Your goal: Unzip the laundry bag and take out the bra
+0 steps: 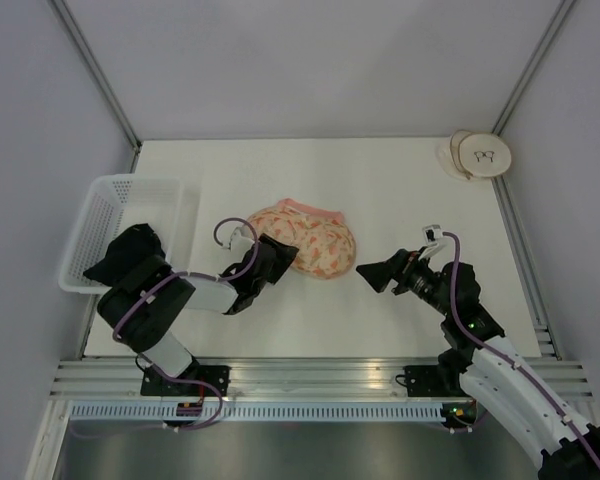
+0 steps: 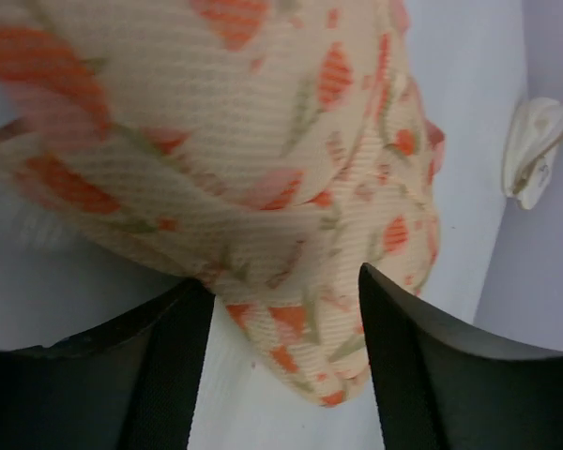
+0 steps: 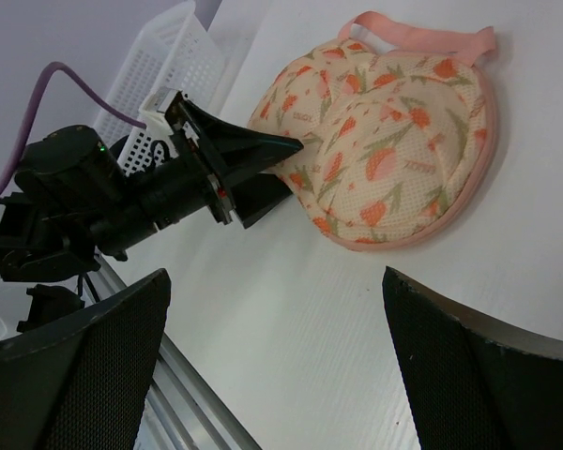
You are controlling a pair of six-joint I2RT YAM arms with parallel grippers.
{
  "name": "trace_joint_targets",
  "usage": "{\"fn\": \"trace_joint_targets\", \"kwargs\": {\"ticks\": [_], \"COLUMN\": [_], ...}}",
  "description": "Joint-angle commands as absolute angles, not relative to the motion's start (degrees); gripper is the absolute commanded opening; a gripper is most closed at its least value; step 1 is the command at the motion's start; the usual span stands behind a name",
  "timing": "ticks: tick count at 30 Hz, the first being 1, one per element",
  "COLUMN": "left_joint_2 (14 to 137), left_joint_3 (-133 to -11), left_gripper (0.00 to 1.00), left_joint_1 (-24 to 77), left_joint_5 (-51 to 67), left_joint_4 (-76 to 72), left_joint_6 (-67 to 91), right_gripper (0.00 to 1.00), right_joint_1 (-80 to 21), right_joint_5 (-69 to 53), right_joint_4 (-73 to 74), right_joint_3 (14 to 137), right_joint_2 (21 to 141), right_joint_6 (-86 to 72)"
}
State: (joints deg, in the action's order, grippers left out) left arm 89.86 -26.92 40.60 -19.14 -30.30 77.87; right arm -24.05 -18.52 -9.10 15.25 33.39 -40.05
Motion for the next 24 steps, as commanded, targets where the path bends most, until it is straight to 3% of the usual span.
{"fn": "trace_joint_targets", "kwargs": {"ticks": [1,3,4,5,12,18,24], "left_joint_2": [96.23,97.20,97.56,97.47,89.14,75.25,78.48], "left_joint_3": [-27.24,-27.95,-28.21,-28.47,-27.86,-44.53,-63.70], "left_gripper": [0.63,0.37,0.14,0.03,0.02,0.02,0.02], "left_joint_1": [40.52,40.25,39.91,39.82,38.85,40.60,46.74], "left_joint_5": [-21.10,-20.31,-20.13,-19.95,-18.19,-24.15,-37.22], "left_joint_4": [-32.95,-35.06,-34.98,-34.89,-36.74,-6.55,18.67], "left_joint_6": [78.06,76.65,75.60,74.98,64.79,40.99,17.60], "right_gripper": [0.98,0.98,0.98,0.98,0.98,0.98,0.98], "right_joint_1": [-24.26,-24.26,-24.26,-24.17,-24.26,-24.26,-24.26], "right_joint_5": [-17.40,-17.14,-16.62,-16.52,-15.56,-13.98,-10.55], "right_joint_4": [-8.71,-6.60,-5.90,-4.76,-1.94,1.58,5.35], "right_joint_3": [15.12,15.38,15.38,15.47,15.91,17.22,19.60], "right_joint_2": [31.21,29.37,28.75,28.04,25.14,23.12,21.27], "right_joint_6": [-38.85,-38.41,-38.23,-37.88,-37.18,-36.04,-34.63]}}
